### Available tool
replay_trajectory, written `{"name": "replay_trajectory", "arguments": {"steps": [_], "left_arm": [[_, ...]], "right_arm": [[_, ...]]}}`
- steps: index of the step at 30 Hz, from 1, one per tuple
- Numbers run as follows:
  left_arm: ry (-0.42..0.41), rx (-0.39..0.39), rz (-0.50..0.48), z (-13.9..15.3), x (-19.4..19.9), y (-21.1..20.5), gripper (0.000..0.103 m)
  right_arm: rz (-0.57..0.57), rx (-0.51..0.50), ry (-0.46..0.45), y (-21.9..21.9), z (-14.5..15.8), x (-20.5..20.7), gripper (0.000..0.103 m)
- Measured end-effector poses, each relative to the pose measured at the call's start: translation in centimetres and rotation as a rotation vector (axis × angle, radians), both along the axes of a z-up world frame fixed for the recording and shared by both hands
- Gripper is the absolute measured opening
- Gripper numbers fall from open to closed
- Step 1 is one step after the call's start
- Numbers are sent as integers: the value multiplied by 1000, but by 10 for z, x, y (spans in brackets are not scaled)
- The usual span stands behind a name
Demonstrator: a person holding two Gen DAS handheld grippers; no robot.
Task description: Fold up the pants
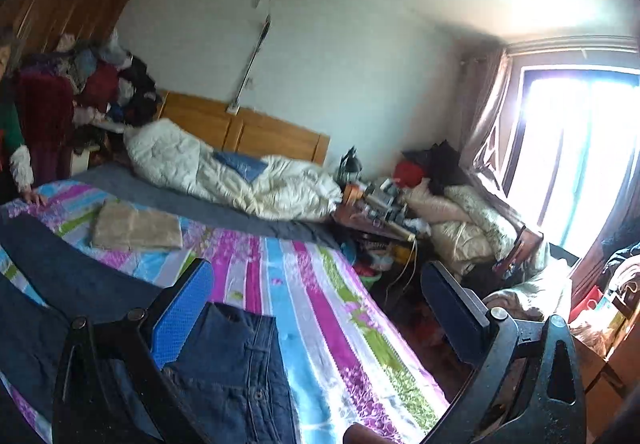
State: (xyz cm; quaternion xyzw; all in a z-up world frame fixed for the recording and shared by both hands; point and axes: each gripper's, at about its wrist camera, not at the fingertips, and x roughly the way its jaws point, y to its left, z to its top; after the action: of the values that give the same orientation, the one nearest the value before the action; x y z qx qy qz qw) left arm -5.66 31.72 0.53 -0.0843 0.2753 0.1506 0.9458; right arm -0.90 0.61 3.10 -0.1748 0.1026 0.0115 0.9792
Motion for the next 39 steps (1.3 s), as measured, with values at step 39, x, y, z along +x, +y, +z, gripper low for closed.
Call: {"name": "replay_trajectory", "arguments": {"steps": [39], "left_arm": [[512,-240,190,-199,221,509,103]], "right_arm": [[353,121,894,270,-203,335,103]]}}
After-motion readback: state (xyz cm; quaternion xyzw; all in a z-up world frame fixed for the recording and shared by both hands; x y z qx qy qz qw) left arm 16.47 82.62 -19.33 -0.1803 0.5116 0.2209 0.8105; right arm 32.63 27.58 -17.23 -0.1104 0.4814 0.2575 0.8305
